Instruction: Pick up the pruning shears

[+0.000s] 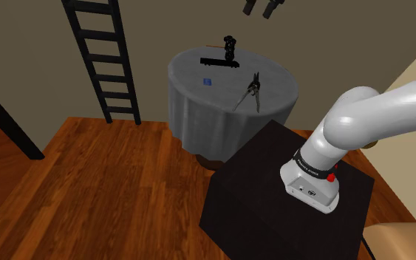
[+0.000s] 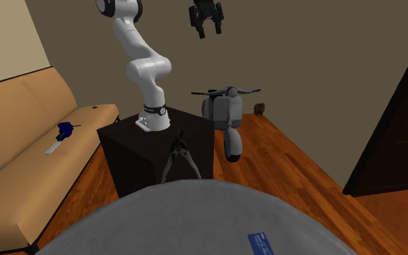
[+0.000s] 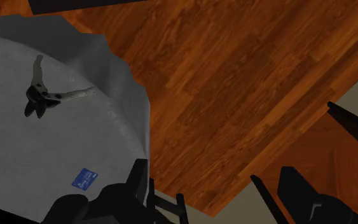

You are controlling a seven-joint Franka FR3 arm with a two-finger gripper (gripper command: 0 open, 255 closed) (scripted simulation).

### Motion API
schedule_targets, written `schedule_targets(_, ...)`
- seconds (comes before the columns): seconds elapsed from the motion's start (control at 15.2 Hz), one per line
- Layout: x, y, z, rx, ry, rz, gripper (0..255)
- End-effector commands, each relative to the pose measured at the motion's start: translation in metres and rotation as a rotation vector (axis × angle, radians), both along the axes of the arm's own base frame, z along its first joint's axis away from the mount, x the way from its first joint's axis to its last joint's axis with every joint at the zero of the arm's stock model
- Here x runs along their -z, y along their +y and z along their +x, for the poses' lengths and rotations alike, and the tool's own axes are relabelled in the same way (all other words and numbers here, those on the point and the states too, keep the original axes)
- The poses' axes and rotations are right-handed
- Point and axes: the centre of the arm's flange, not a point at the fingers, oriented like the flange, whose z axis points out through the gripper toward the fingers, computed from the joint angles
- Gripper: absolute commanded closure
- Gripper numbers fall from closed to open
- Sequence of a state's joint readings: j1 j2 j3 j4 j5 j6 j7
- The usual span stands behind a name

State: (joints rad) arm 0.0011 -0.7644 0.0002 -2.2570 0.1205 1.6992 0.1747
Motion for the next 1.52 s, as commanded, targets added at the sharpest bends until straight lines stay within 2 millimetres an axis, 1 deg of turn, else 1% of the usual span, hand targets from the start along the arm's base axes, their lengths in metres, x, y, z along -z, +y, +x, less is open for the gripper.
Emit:
schedule_targets(0.0, 0.000, 0.000, 0.000, 0.000, 0.000, 0.000, 0)
schedule_targets(0.73, 0.113, -0.072, 0.059, -0.202, 0.183, -0.077, 0)
schedule_targets(1.45, 0.231, -0.143, 0.111, -0.404, 0.367, -0.155, 0)
